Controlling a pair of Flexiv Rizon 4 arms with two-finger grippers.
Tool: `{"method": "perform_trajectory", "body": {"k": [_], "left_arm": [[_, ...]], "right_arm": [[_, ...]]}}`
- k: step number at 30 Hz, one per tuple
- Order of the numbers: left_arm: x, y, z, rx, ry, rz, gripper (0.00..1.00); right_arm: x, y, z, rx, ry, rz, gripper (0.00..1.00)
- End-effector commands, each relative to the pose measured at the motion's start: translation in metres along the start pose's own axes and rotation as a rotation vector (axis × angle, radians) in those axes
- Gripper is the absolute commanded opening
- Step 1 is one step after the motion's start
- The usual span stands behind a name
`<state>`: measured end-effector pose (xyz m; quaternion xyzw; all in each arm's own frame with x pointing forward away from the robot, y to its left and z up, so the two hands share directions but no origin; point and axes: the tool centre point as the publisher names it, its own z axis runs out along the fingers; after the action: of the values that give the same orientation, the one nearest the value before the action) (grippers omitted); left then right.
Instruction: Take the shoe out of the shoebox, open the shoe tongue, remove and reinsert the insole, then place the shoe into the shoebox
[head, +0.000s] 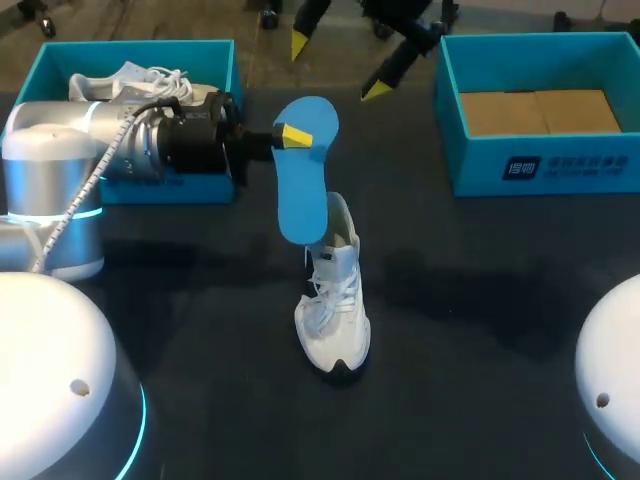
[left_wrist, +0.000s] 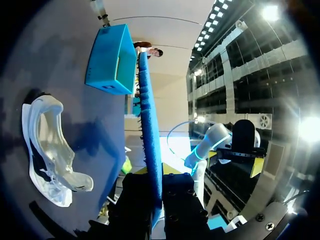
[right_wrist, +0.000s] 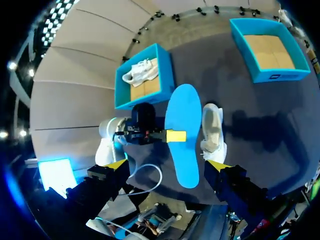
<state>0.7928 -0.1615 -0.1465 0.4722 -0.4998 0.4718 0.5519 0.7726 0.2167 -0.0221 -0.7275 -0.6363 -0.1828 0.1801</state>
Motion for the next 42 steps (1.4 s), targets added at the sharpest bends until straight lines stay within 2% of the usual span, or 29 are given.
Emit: {"method": "perform_trajectory", "body": {"k": [1, 7, 10, 12, 15, 23, 35, 42], "left_arm": [[0.0, 0.001, -0.001, 0.007, 0.0, -0.003, 0.0], [0.0, 0.0, -0.001, 0.006, 0.002, -0.005, 0.0], [0.001, 0.001, -0.002, 0.007, 0.003, -0.004, 0.0], [0.001, 0.001, -0.003, 0.006, 0.003, -0.004, 0.0], [0.001, 0.001, -0.003, 0.006, 0.004, -0.004, 0.0], [-0.002, 0.0, -0.003, 0.007, 0.002, -0.01, 0.0], [-0.005, -0.007, 0.002, 0.022, 0.007, -0.029, 0.0], [-0.003, -0.009, 0.0, 0.03, -0.002, -0.024, 0.0]], "right_arm": [[0.004, 0.001, -0.001, 0.0, -0.195, 0.001, 1.0], [0.004, 0.001, -0.001, 0.0, -0.195, 0.001, 1.0], [-0.002, 0.004, -0.001, -0.132, -0.261, -0.07, 1.0], [-0.004, 0.004, 0.001, -0.179, -0.358, -0.079, 1.0], [-0.005, 0.005, 0.004, -0.236, -0.406, -0.112, 1.0], [0.006, 0.007, 0.019, -0.195, -0.523, -0.138, 1.0], [0.024, 0.002, 0.044, -0.182, -0.605, -0.174, 1.0], [0.022, -0.004, 0.058, -0.155, -0.597, -0.183, 1.0]]}}
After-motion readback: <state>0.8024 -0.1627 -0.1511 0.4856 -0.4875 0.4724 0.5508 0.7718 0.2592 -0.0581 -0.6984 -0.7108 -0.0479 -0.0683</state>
